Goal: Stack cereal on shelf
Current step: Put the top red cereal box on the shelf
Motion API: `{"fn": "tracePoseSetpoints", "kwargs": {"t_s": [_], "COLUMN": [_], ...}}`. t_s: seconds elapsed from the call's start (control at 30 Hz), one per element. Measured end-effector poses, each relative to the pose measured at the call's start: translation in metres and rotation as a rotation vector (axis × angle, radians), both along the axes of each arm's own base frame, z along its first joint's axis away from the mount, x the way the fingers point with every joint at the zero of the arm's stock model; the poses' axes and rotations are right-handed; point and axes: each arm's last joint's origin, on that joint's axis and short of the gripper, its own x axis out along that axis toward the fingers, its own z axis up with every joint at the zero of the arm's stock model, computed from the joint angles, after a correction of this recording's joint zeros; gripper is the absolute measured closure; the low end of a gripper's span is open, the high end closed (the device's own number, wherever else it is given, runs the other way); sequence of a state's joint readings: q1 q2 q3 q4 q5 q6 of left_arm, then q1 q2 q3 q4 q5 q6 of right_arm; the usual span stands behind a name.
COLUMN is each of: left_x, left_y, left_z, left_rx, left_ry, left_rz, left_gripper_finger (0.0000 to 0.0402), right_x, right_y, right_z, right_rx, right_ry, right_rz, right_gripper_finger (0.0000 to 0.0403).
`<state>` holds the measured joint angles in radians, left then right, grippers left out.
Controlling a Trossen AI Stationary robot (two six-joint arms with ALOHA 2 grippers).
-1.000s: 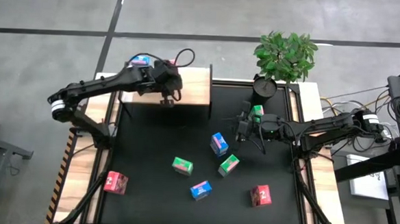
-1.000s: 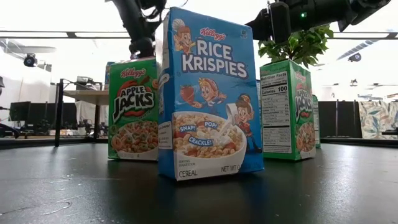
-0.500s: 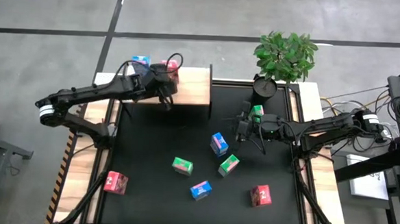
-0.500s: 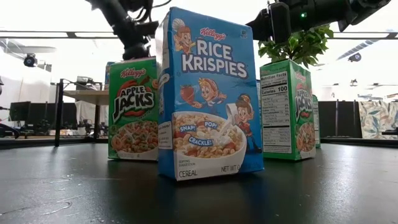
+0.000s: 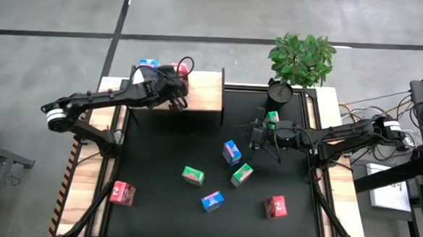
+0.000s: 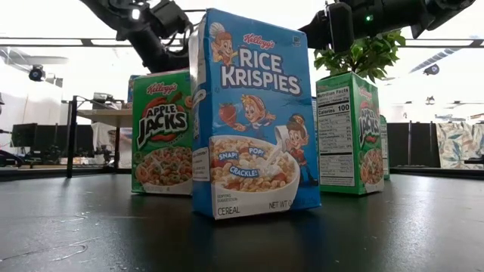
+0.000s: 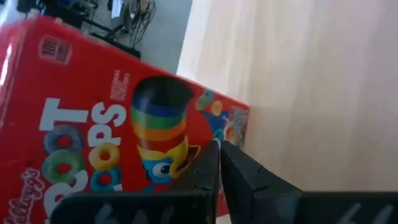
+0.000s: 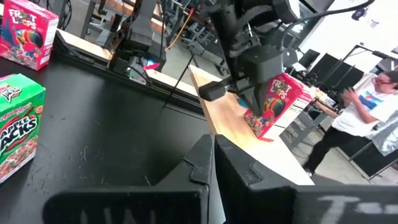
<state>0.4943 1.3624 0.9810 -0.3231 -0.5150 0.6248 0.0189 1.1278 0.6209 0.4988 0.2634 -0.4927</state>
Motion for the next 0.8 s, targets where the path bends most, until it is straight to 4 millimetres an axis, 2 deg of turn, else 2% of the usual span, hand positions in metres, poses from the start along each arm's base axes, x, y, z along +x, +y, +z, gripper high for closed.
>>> {"fn": "tracePoseSetpoints", "kwargs": {"t_s": [0.17,0.8], "left_x": [-0.0036,0.0020], "left_y": [0.0079,0.0109], "left_z": [-0.0017,0.0044], "left_rx": [-0.003,0.014], "left_ry": [0.003,-0.107], "left_rz": [0.031,0.016], "left_gripper_finger": [0.0402,0.0401], "right_x": [0.0000,0.0000], "right_y": [0.0001,0.0001], "right_z": [0.0000,0.0000], "right_rx": [-0.004,-0.010], "right_ry": [0.001,0.002], "right_rz": [0.000,0.000], "right_gripper_finger": [0.0394,0.0394]}}
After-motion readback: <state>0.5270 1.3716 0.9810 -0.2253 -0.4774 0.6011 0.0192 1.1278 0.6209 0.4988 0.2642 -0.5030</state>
